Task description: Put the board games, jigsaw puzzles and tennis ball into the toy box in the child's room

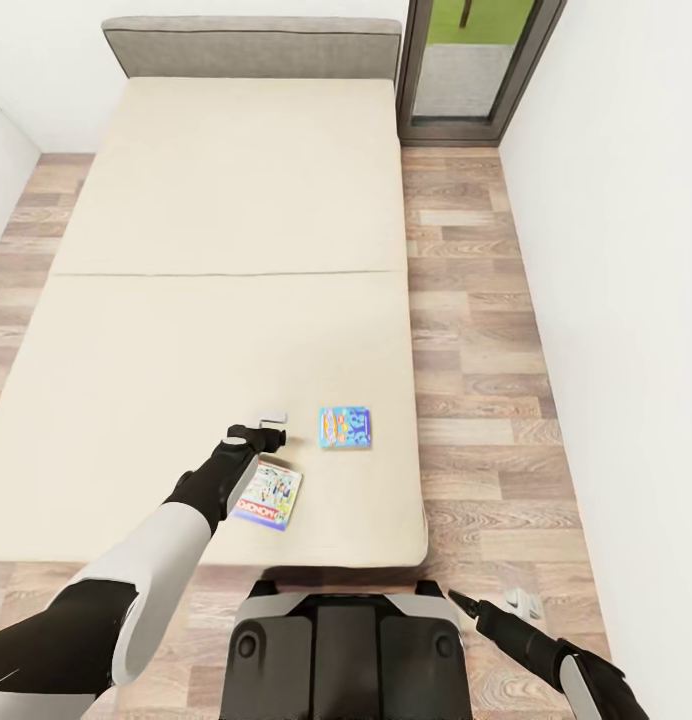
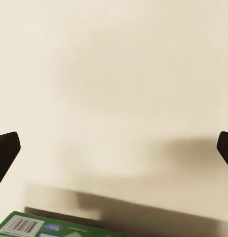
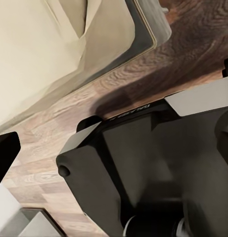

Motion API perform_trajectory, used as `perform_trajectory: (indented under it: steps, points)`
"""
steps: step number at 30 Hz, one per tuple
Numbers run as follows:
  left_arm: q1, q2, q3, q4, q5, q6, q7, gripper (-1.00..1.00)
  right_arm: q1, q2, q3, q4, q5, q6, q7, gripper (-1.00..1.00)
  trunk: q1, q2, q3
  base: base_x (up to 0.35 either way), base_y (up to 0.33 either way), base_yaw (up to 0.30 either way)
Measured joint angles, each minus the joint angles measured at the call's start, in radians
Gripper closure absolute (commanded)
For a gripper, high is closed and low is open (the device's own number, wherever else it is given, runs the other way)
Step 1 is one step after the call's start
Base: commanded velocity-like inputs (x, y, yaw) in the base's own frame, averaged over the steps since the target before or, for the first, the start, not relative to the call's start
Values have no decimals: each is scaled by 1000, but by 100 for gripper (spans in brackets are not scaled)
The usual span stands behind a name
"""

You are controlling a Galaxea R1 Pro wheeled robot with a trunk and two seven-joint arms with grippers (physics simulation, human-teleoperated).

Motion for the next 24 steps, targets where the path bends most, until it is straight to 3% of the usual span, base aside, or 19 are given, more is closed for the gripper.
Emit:
perform_trajectory:
  steps: [9,17,24]
  points:
    - [1,6,-1,0,-1,-4,-3,-100,0,-1,-1,0,0,0,0,-100,0,0,-8,0,0,0]
    - [2,11,-1,0,0,-59,-8,-100,0,-1,0,0,0,0,1,-100,0,0,-8,-7,0,0]
    - [4,19,-2,0,-1,-68,-9,-100,0,-2,-1,0,0,0,3,-100,0,0,-8,-161,-67,0]
